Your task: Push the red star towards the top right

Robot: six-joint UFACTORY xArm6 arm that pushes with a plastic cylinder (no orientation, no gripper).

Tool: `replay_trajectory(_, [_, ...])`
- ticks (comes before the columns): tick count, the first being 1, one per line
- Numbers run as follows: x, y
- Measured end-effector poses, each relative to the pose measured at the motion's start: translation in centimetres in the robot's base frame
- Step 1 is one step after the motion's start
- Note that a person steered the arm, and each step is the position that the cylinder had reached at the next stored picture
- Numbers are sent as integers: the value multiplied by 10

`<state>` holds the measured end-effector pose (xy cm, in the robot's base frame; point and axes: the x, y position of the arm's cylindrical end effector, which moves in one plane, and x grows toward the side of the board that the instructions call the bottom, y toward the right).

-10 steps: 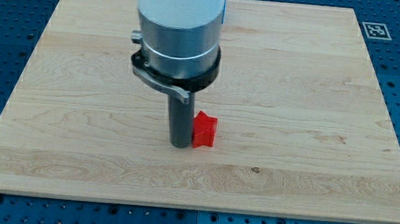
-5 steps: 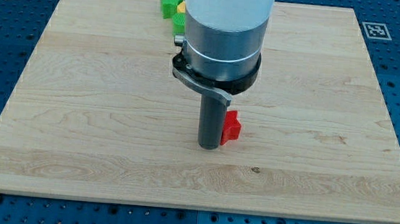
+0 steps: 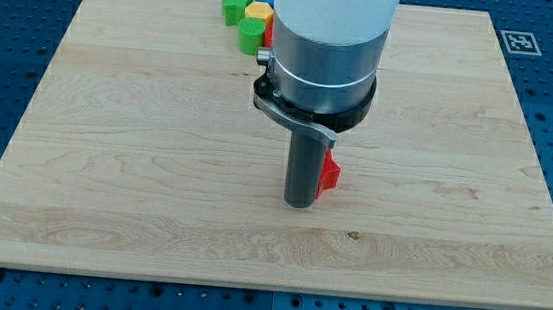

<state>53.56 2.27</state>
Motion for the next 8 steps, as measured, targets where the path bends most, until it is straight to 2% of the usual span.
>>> replay_trajectory(1, [-1, 28])
replay_trajectory(2, [-24, 56])
replay_trajectory(3, [-31, 55])
replay_trajectory(4, [-23, 4])
replay_trajectory(5, [-27, -9])
replay_trajectory(6, [-42, -5])
replay_trajectory(8, [-46, -5])
